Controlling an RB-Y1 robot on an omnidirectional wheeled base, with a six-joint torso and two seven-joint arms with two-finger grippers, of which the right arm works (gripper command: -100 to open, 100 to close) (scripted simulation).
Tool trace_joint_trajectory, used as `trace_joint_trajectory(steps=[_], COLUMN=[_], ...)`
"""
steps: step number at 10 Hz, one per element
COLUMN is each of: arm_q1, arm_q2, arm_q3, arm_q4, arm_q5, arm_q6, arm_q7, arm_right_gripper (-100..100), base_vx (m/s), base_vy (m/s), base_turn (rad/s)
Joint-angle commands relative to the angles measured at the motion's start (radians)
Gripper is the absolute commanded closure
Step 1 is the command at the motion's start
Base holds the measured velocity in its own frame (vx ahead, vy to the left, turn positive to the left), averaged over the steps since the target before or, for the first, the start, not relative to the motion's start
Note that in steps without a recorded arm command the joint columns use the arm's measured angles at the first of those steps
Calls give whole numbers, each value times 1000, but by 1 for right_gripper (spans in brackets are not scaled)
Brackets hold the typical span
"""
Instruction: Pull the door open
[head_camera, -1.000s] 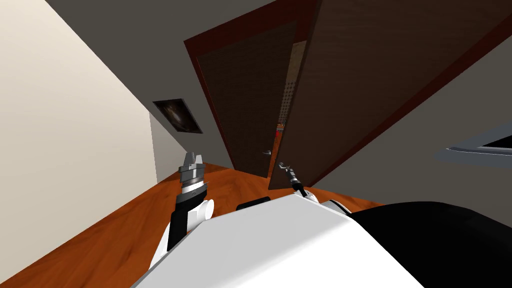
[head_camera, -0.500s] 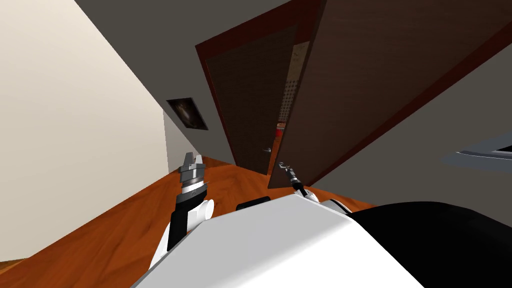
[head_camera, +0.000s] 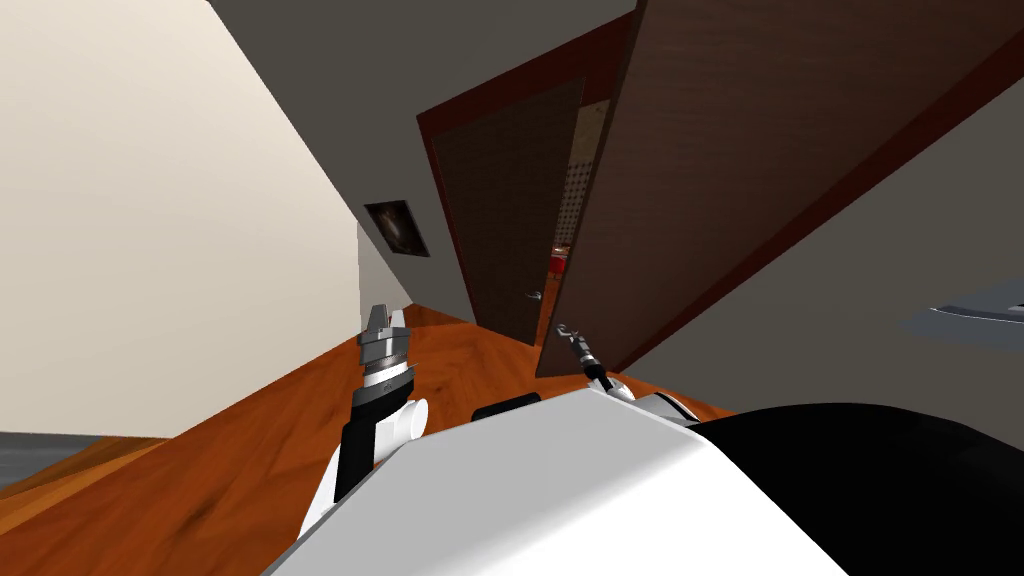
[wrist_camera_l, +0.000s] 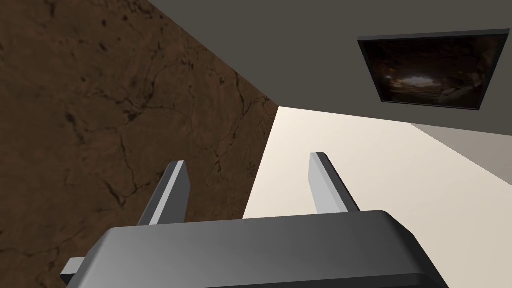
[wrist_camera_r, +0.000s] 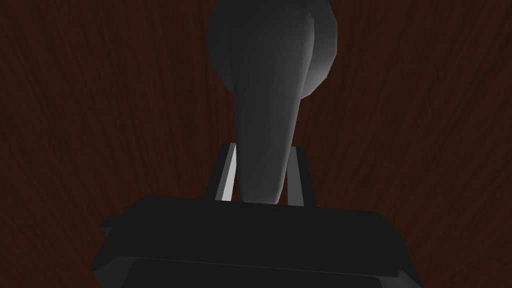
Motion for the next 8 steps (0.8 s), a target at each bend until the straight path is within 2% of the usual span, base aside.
trace_joint_trajectory(steps=[1, 2, 3, 4, 5, 8], arm_q1=[23, 23, 23, 23, 15, 10], arm_q2=[14, 14, 14, 14, 17, 20], arm_q3=[5, 5, 5, 5, 2, -1], arm_q4=[-50, -56, -42, -56, -47, -41], arm_q5=[11, 11, 11, 11, 28, 39], arm_q6=[20, 20, 20, 20, 13, 9], arm_q7=[1, 1, 1, 1, -6, -11], arm_right_gripper=[100, 100, 100, 100, 100, 100], base_vx=[-141, -36, 2, 14, -112, -176], base_vy=[-69, -15, 15, 11, -69, -61], base_turn=[67, -22, -15, -19, 154, 114])
